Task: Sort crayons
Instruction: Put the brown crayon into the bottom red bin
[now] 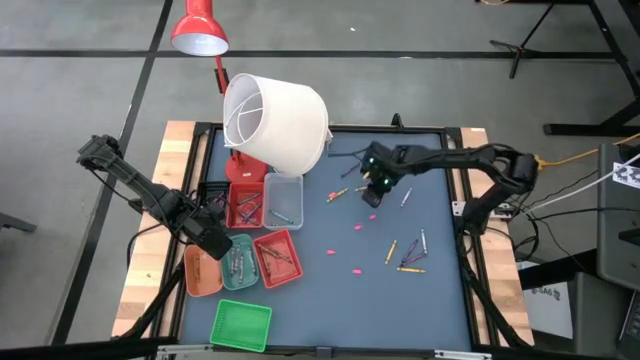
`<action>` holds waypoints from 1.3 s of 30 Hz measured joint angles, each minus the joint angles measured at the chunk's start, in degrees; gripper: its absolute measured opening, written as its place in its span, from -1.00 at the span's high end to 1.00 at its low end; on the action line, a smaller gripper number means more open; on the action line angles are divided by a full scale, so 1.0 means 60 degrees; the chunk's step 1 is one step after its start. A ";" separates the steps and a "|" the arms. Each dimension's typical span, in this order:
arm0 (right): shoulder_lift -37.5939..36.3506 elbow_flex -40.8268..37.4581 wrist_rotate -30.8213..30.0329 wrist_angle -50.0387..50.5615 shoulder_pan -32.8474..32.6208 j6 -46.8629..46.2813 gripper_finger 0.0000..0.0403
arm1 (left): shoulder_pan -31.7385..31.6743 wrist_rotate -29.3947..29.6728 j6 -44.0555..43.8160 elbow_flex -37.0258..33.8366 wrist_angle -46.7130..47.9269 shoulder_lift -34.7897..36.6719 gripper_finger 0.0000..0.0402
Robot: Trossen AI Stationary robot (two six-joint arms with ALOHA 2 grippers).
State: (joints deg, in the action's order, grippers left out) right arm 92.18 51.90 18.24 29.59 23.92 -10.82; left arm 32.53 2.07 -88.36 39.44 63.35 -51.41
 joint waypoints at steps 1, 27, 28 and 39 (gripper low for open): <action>0.0000 0.0000 0.0000 -0.0032 -0.0275 -0.0121 0.93 | 0.0000 0.0054 0.0000 0.0000 0.0000 -0.0002 0.60; 0.0812 0.0066 -0.2148 -0.9245 -0.6465 -0.1157 0.93 | 0.0000 0.0079 0.0062 0.0003 -0.0028 0.0009 0.60; 0.1028 0.0157 -0.2254 -0.9660 -0.6520 -0.1154 0.93 | 0.0000 0.0079 0.0066 0.0004 -0.0046 0.0000 0.60; 0.3285 0.2111 -0.2449 -1.0567 -0.6545 -0.1145 0.93 | 0.0004 0.0079 0.0072 0.0004 -0.0157 0.0004 0.60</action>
State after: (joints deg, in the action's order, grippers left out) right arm 111.89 64.57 3.55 -33.82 -15.35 -17.69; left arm 32.56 2.55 -87.92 39.46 62.41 -51.39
